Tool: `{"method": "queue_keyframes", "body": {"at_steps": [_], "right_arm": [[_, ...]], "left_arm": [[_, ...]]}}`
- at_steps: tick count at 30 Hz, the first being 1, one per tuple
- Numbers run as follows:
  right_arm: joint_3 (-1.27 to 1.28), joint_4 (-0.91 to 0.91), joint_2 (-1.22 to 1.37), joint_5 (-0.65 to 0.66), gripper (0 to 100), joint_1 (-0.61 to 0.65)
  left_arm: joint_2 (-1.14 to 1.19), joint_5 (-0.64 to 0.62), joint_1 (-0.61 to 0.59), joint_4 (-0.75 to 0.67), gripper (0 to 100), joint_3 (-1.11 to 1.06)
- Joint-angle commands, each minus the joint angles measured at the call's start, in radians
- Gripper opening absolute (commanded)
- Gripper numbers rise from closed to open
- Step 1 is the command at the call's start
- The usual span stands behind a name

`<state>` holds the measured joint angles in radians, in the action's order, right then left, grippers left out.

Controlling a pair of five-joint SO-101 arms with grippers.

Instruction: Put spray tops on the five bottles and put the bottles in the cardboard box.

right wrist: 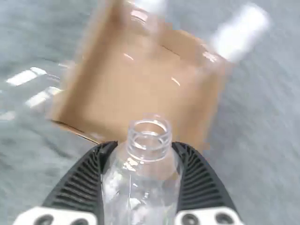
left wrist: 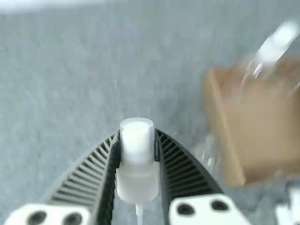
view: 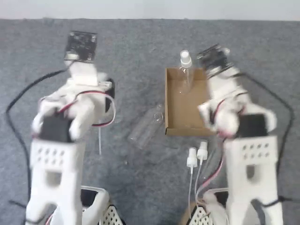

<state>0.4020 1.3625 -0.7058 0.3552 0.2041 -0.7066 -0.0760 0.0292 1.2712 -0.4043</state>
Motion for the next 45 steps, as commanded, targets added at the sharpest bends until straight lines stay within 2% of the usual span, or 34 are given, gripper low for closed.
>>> {"method": "queue_keyframes", "body": {"at_steps": [1,7,13,20,28,32,38,41,45], "right_arm": [[0.077,-0.122,-0.128,-0.083,0.6,0.194],[0.247,-0.381,-0.143,-0.189,0.6,0.476],[0.407,-0.593,-0.143,-0.218,0.6,0.621],[0.47,-0.611,-0.156,-0.212,0.6,0.639],[0.566,-0.771,-0.156,-0.213,0.6,0.642],[0.571,-0.782,-0.156,-0.216,0.6,0.642],[0.572,-0.776,-0.156,-0.219,0.6,0.642],[0.575,-0.776,-0.154,-0.216,0.6,0.639],[0.611,-0.777,-0.145,-0.212,0.6,0.634]], "left_arm": [[-0.219,-0.017,0.0,0.0,1,0.114],[-0.396,-0.16,0.006,-0.014,1,0.174],[-0.48,-0.233,0.0,-0.193,1,0.09],[-0.512,-0.319,0.005,-0.373,1,-0.085],[-0.508,-0.342,0.008,-0.509,1,-0.24],[-0.514,-0.364,0.015,-0.512,1,-0.278],[-0.512,-0.362,0.103,-0.52,1,-0.325],[-0.514,-0.359,0.083,-0.535,1,-0.326],[-0.516,-0.358,-0.015,-0.532,1,-0.321]]}}
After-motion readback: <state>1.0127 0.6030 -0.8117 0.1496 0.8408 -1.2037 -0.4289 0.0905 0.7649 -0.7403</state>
